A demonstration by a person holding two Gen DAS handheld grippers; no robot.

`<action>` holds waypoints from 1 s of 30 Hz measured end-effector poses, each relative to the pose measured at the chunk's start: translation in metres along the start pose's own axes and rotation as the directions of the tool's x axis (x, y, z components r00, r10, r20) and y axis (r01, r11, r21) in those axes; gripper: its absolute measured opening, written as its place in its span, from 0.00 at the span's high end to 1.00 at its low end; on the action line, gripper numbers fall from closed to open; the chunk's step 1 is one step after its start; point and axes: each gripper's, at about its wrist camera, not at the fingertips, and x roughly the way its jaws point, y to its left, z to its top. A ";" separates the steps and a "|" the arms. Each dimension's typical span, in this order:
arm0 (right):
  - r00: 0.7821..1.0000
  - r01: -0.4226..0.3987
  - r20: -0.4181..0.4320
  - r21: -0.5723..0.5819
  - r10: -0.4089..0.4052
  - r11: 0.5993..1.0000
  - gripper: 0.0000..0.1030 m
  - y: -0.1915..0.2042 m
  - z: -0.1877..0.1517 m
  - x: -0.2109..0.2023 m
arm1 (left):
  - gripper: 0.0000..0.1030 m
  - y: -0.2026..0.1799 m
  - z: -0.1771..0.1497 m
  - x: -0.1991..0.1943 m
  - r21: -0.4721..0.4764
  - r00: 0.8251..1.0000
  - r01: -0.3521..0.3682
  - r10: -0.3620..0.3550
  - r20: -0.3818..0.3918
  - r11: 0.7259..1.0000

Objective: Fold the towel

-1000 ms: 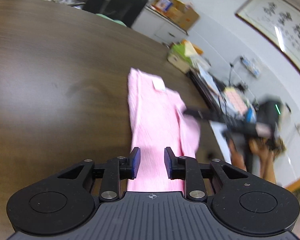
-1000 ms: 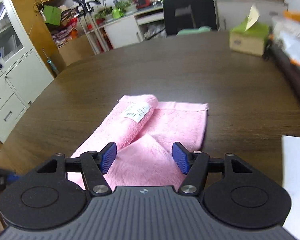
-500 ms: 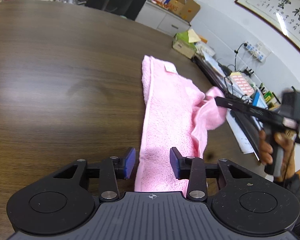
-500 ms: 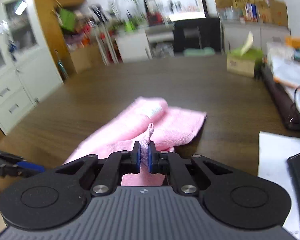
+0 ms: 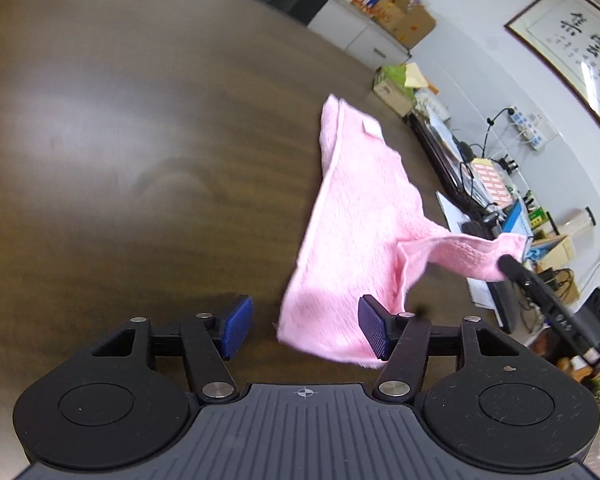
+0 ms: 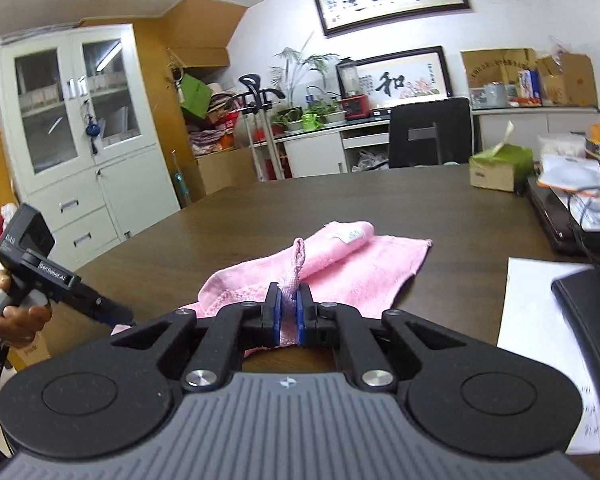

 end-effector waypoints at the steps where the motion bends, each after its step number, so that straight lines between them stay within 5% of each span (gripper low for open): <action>1: 1.000 0.002 0.005 0.018 -0.002 1.000 0.92 -0.005 -0.001 0.002 | 0.44 -0.002 -0.001 0.001 -0.006 1.000 0.004 -0.004 -0.004 1.000; 3: 1.000 0.009 0.007 0.036 -0.009 0.999 0.92 -0.009 -0.003 0.002 | 0.46 -0.003 -0.003 0.003 -0.016 1.000 0.011 -0.011 -0.010 1.000; 5: 1.000 0.021 0.007 0.046 -0.021 0.999 0.92 -0.013 -0.005 0.004 | 0.61 -0.004 -0.004 0.004 -0.025 1.000 0.014 -0.015 -0.016 1.000; 6: 1.000 0.022 0.008 0.050 -0.023 0.999 0.92 -0.013 -0.006 0.003 | 0.80 -0.004 -0.005 0.006 -0.027 1.000 0.009 -0.010 -0.016 1.000; 7: 1.000 0.025 0.011 0.052 -0.026 0.998 0.92 -0.013 -0.008 0.002 | 0.87 -0.004 -0.006 0.007 -0.024 1.000 0.006 -0.006 -0.014 1.000; 10: 0.999 0.034 0.019 0.057 -0.035 0.998 0.90 -0.014 -0.011 0.001 | 0.96 -0.005 -0.007 0.009 -0.025 1.000 0.004 -0.004 0.015 1.000; 17: 0.991 0.072 0.102 0.136 -0.086 0.988 0.91 -0.019 -0.014 -0.016 | 0.98 -0.005 -0.007 -0.008 -0.069 0.988 0.079 -0.069 0.141 0.994; 22: 0.985 0.052 0.151 0.184 -0.080 0.982 0.91 -0.022 -0.012 -0.032 | 0.98 -0.007 0.004 -0.029 -0.088 0.956 0.170 -0.143 0.257 0.981; 30: 0.993 0.102 0.039 0.147 -0.109 0.984 0.91 -0.018 -0.039 -0.035 | 0.98 0.003 0.002 -0.019 -0.101 0.968 0.156 -0.131 0.212 0.983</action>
